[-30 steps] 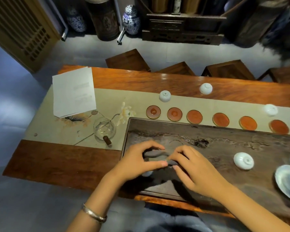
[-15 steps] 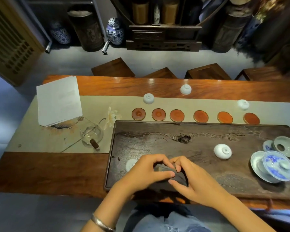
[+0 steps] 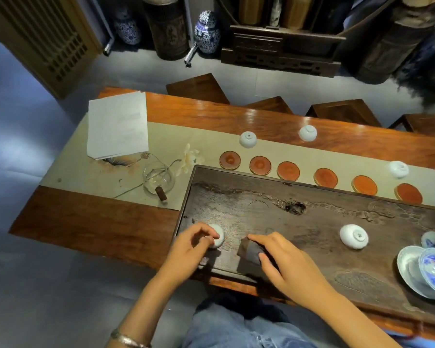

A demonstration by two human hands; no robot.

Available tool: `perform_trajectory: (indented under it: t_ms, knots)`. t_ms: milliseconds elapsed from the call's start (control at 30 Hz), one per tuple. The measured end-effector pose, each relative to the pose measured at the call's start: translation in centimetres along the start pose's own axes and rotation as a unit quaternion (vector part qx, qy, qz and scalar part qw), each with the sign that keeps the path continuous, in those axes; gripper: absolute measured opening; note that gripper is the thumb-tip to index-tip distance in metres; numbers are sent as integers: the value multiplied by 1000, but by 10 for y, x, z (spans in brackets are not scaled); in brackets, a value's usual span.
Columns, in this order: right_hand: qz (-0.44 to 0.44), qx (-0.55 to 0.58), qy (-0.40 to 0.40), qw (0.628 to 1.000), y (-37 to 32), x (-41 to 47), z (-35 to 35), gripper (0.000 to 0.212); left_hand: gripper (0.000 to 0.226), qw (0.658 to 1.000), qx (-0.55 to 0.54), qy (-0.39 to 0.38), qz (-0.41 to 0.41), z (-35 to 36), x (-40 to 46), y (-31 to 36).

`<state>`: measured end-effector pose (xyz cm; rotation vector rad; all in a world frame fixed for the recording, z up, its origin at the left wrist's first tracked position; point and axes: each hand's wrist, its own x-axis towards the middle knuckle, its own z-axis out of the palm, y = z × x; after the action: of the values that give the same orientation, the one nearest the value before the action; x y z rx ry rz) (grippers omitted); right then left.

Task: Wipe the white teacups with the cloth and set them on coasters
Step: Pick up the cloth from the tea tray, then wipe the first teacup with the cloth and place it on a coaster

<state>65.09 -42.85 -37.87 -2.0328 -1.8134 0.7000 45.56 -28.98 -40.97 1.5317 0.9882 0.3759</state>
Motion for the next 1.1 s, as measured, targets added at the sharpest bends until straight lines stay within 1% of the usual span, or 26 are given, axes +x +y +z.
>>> perform_trajectory:
  t_ms: [67,133,233,267,333,400,500,633,733,1100]
  knots:
    - [8,-1,-4,1000,-1,4,3,39,27,996,39,76,6,-7,-2,-19]
    - [12,-11,-7,1000,-2,7,6,41,35,989,91,116,0,-8,-2,-39]
    - [28,-24,-15,999,-3,13,11,51,63,977,178,112,-12,-2,6,-65]
    - [32,-22,-14,999,-3,15,13,50,72,973,204,106,-14,2,9,-70]
    - [29,-22,-10,999,-5,19,15,41,86,966,236,102,-10,10,15,-80]
    - [25,-21,1,999,-6,24,16,30,92,966,239,98,-4,18,21,-87]
    - [37,-13,16,999,-4,30,16,22,92,965,248,88,6,25,27,-92]
    - [44,-3,34,998,-1,35,14,22,84,956,268,107,51,25,33,-98]
    - [47,-11,32,998,0,39,13,22,79,953,272,108,74,24,34,-101]
    - [45,-13,54,997,-6,45,18,18,68,956,263,114,62,21,34,-99]
